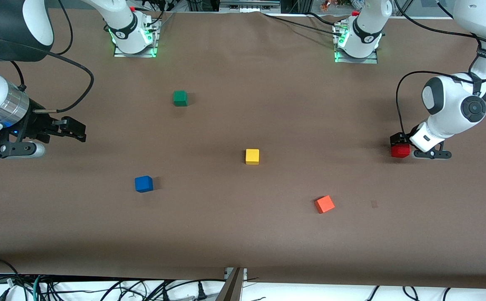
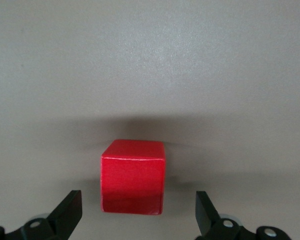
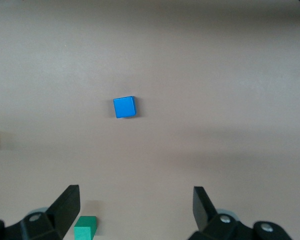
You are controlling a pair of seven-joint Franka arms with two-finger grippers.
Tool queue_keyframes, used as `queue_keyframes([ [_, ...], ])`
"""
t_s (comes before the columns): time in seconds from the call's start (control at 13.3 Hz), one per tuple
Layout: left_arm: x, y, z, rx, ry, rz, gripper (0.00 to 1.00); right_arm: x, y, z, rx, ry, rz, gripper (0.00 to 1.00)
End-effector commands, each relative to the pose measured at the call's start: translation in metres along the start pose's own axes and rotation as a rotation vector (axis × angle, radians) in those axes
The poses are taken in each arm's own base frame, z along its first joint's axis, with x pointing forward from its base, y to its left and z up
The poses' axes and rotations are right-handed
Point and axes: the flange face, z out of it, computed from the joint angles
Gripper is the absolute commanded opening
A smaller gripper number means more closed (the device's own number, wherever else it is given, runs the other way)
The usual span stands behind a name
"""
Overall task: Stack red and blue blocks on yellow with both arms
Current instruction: 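Close the left gripper on the red cube, then lift the red cube and carry it over the yellow cube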
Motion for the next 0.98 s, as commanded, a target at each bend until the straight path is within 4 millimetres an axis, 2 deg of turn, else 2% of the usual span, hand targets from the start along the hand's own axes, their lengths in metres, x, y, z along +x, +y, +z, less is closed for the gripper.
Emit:
queue_keyframes([
  [0.0,-0.001,0.000,0.007,0.012,0.027,0.031,1.00,-0.003,-0.002,-0.002,-0.006,-0.005,-0.005,1.00],
  [0.38,-0.002,0.000,0.015,0.014,0.036,0.048,1.00,-0.003,-0.001,-0.002,-0.006,-0.003,-0.003,1.00],
  [0.45,-0.002,0.000,0.017,0.013,0.033,0.049,0.89,-0.003,-0.001,-0.002,-0.006,-0.003,-0.003,1.00],
  [0.53,-0.003,0.000,0.018,0.013,0.030,0.049,0.68,-0.003,-0.002,-0.002,-0.006,-0.003,-0.005,1.00],
  [0.75,-0.003,-0.001,0.017,0.012,0.029,0.047,0.27,-0.002,-0.001,-0.002,-0.005,-0.002,-0.003,1.00],
  [0.9,0.002,-0.001,0.004,0.019,0.051,0.049,0.14,-0.002,0.000,-0.002,-0.003,-0.002,-0.001,1.00],
])
